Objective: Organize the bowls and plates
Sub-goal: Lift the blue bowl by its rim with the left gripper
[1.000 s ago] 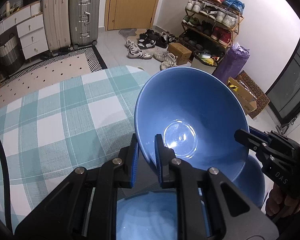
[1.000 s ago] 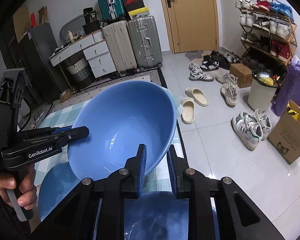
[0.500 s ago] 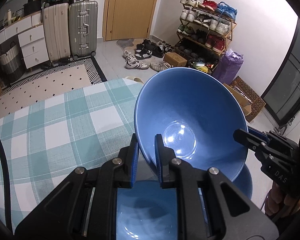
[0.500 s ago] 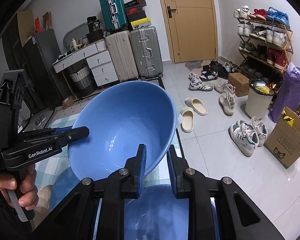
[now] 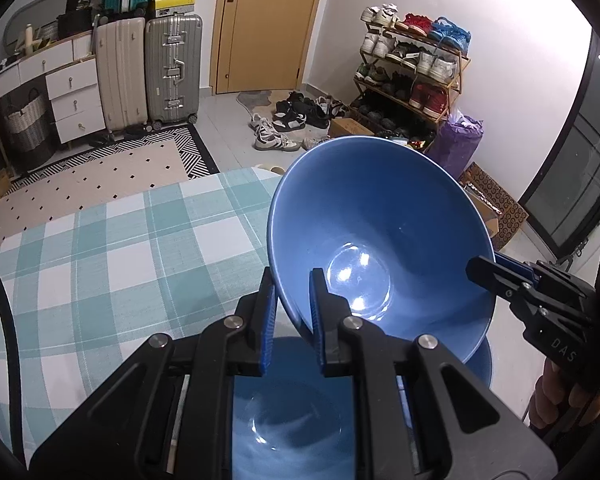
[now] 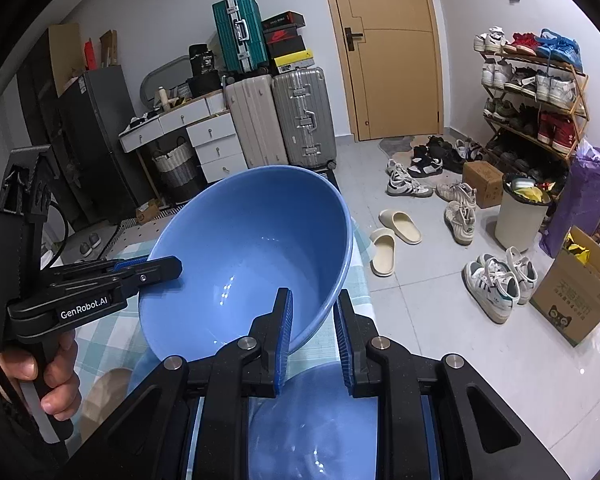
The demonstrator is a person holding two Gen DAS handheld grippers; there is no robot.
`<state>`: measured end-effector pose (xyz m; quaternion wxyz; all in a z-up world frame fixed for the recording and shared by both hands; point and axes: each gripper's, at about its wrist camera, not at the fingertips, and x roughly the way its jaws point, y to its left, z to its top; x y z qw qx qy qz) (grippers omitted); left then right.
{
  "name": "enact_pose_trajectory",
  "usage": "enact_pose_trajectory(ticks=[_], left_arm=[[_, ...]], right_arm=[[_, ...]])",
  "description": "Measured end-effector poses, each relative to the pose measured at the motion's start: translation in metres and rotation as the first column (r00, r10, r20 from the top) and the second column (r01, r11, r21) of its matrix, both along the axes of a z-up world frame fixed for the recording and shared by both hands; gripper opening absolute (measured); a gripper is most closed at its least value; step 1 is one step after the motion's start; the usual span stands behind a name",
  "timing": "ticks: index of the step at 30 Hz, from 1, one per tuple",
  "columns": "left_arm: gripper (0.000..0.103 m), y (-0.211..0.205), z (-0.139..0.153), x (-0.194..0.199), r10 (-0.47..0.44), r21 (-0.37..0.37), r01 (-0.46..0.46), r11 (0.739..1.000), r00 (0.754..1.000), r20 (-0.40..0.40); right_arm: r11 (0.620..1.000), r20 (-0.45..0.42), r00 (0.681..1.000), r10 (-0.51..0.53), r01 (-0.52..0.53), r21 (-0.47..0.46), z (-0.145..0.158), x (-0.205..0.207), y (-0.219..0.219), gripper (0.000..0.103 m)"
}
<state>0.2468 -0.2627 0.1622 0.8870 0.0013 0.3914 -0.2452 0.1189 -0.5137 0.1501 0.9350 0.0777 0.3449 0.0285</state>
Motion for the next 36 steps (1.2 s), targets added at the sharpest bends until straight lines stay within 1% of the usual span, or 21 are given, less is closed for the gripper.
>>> enact_pose_trajectory(ticks=[8,21,24,30,36], left_arm=[[0.013,0.017,0.007,-0.016,0.024,-0.003,-0.024,1.000,1.000,0.009],[0.013,0.033,0.013,-0.039,0.026,-0.023,-0.026,0.999,1.000,0.016],[0.013,0.036,0.013,-0.038,0.030,-0.027,-0.029,0.999,0.999,0.014],[0.012,0.050,0.014,-0.057,0.033,-0.033,-0.032,0.999,0.999,0.018],[0.013,0.059,0.010,-0.066,0.032,-0.033,-0.032,0.999,0.999,0.013]], right_arm=[[0.999,0.020,0.999,0.030,-0.031,0.019,0.006,-0.012,0.015,0.022],[0.998,0.047,0.998,0.049,-0.050,0.028,0.017,-0.029,0.031,0.022],[0.998,0.048,0.997,0.055,-0.057,0.033,0.016,-0.032,0.034,0.022],[0.997,0.045,0.997,0.068,-0.071,0.045,0.012,-0.038,0.044,0.022],[0.995,0.038,0.996,0.085,-0.087,0.048,0.007,-0.041,0.049,0.022]])
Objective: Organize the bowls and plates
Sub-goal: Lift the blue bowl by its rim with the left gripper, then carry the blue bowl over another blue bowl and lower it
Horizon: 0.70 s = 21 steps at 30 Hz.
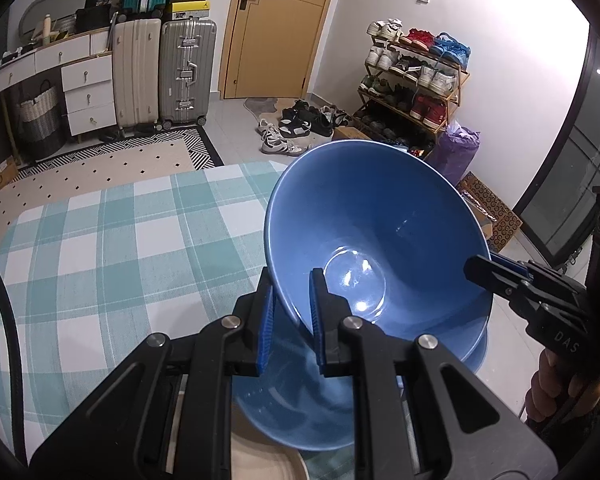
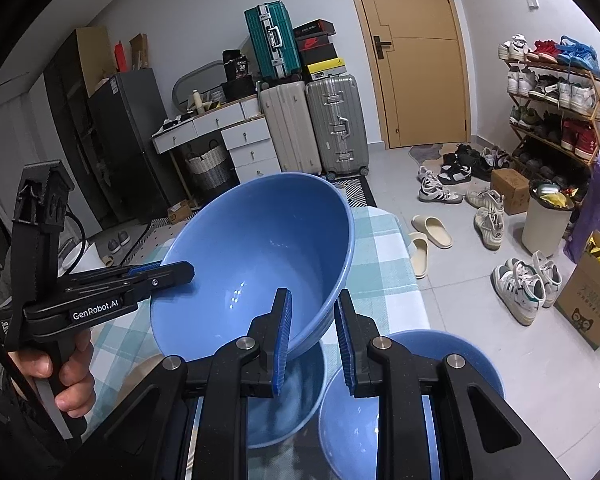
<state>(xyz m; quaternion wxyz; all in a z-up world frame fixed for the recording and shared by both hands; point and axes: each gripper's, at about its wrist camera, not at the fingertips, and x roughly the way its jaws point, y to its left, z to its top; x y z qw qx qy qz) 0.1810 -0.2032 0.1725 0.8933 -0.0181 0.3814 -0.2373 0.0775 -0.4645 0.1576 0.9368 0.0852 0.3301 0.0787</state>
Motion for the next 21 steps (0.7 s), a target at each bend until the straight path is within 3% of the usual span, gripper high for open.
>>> enact_pose_trajectory(ticks=[21], left_arm=[[0.013,0.015,-0.027,-0.024,0.009,0.015,-0.009,1.000,1.000,-0.021]], right_arm=[[0.999,-0.031,0.999,0.037,-0.037,-0.007,-0.024,-0.015,0.015,0.023]])
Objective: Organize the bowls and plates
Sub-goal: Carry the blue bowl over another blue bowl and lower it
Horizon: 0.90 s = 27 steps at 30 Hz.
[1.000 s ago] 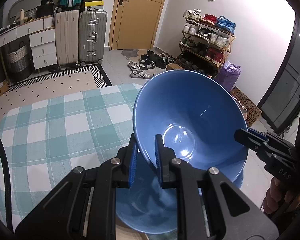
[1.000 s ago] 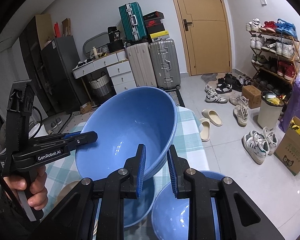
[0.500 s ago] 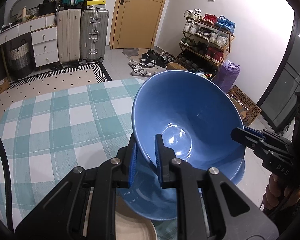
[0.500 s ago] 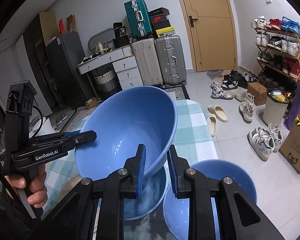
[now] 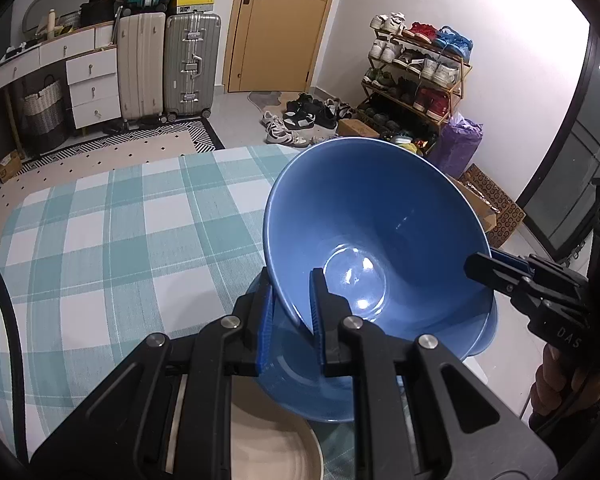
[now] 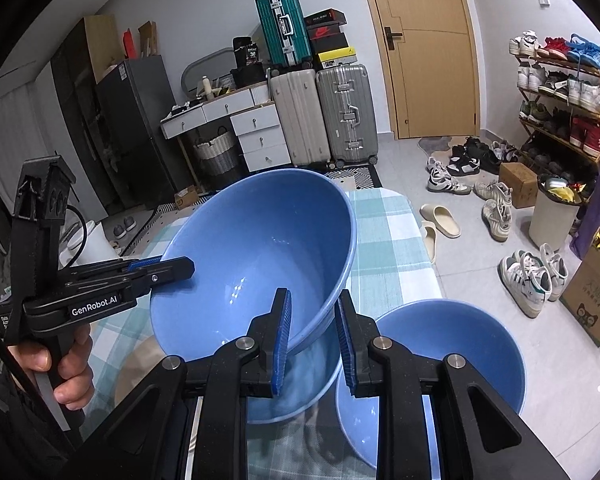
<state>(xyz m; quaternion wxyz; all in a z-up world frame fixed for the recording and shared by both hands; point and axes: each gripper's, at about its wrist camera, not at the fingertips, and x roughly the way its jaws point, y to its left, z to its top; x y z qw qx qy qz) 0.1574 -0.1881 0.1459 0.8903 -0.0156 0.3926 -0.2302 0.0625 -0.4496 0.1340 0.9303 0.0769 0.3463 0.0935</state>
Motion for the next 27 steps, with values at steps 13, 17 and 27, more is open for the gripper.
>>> enact_pose_trajectory(ticks=[13,17,27], left_arm=[[0.013,0.008,-0.026,-0.001,0.005,0.019,-0.005,1.000,1.000,-0.025],[0.013,0.010,-0.034,-0.002,0.007,0.029,-0.006,1.000,0.999,-0.031],[0.013,0.011,-0.056,-0.004,0.016,0.064,-0.013,0.998,0.999,-0.043]], right_arm=[[1.000,-0.032,0.999,0.008,-0.007,0.012,-0.014,0.002,0.007,0.023],[1.000,-0.052,0.999,0.010,-0.009,0.017,-0.024,0.002,0.008,0.023],[1.000,-0.084,0.996,0.011,-0.011,-0.002,-0.044,0.006,0.015,0.023]])
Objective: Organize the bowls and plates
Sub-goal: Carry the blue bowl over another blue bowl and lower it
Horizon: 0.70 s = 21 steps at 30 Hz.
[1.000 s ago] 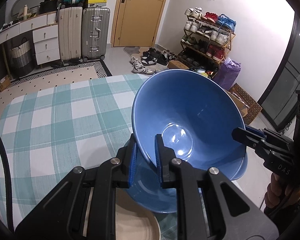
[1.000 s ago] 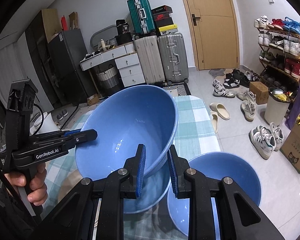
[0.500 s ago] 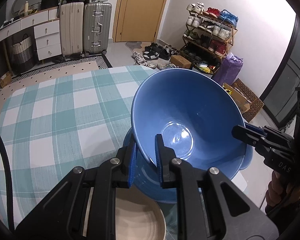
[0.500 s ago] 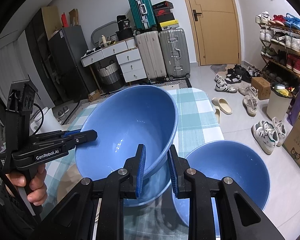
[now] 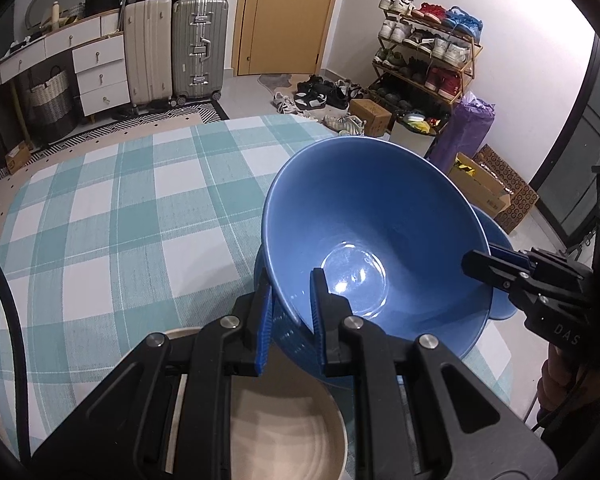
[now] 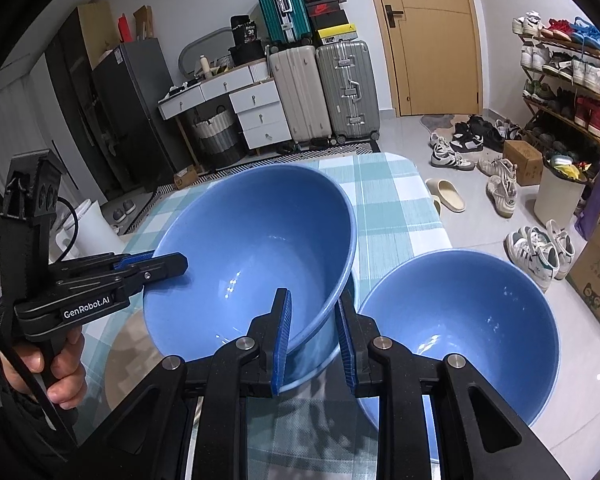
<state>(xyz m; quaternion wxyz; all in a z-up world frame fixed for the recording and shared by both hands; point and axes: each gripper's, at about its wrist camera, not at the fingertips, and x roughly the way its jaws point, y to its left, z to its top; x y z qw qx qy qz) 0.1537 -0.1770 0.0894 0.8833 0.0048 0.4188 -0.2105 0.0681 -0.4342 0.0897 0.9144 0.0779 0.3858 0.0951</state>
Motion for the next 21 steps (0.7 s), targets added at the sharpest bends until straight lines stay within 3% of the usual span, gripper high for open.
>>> enact_pose_trajectory(ticks=[21], left_arm=[[0.014,-0.005,-0.037,0.001,0.012,0.104,-0.012,0.994,1.000,-0.002]], right_arm=[[0.994,-0.020,1.000,0.003,-0.005,-0.107,-0.029,0.001,0.023,0.023]])
